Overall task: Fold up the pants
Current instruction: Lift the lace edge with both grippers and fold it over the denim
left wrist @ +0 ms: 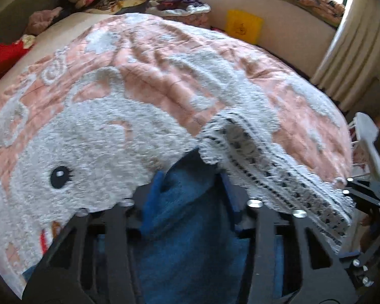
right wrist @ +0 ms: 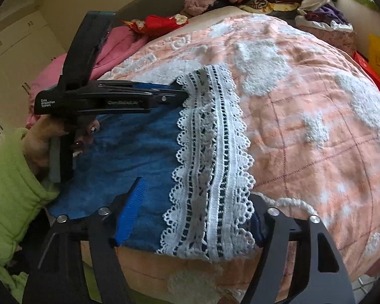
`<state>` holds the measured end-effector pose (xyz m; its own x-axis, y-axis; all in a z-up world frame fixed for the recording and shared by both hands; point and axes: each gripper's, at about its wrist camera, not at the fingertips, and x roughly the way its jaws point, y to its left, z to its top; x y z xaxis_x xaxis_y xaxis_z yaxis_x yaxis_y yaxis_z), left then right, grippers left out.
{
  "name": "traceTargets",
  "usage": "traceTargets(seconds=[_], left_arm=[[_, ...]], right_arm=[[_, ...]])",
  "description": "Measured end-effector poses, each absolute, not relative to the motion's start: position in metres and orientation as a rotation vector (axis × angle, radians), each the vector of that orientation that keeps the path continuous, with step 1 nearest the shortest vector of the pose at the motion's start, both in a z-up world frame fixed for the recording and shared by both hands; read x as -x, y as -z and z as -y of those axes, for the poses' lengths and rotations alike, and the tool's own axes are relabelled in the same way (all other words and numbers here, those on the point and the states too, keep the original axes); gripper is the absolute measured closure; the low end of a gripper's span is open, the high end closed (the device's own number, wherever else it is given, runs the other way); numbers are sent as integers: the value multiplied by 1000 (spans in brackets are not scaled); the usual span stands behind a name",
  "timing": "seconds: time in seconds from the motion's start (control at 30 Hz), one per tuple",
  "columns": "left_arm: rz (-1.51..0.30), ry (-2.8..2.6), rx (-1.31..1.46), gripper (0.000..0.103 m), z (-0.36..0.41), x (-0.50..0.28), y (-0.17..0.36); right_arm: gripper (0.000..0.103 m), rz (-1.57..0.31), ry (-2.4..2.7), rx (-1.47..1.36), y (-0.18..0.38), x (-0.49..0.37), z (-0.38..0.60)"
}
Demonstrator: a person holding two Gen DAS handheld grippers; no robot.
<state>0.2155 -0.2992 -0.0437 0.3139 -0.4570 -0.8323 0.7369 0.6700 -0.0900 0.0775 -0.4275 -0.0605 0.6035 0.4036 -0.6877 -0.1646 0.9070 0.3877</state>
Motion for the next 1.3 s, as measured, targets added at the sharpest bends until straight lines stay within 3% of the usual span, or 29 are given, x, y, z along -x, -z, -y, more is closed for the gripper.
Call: traceTargets(seconds=[0.2,0.3,0.47,0.63,1.1,1.3], left_arm=[[-973,814,-306,70,302,-220,52],[-970,811,-317,77,304,-217,51],[-966,807,-312,87,303,-215,50],[-959,831,-248,97,293,-213,42],[-855,859,-61,98,227,-203,-10],[-851,797,-16,98,180,-197,-8]], right_arm=[[43,-868,-349,-300,65,-83,426],[54,-869,-358,-302,65,-85,426],[82,-865,-372,-314,61,-88,430],[84,-842,-388,-303,46,-85,428],[85,-751,-487,-220,-14,-77,383],[85,-762,-585,-172,-20,-86,335]])
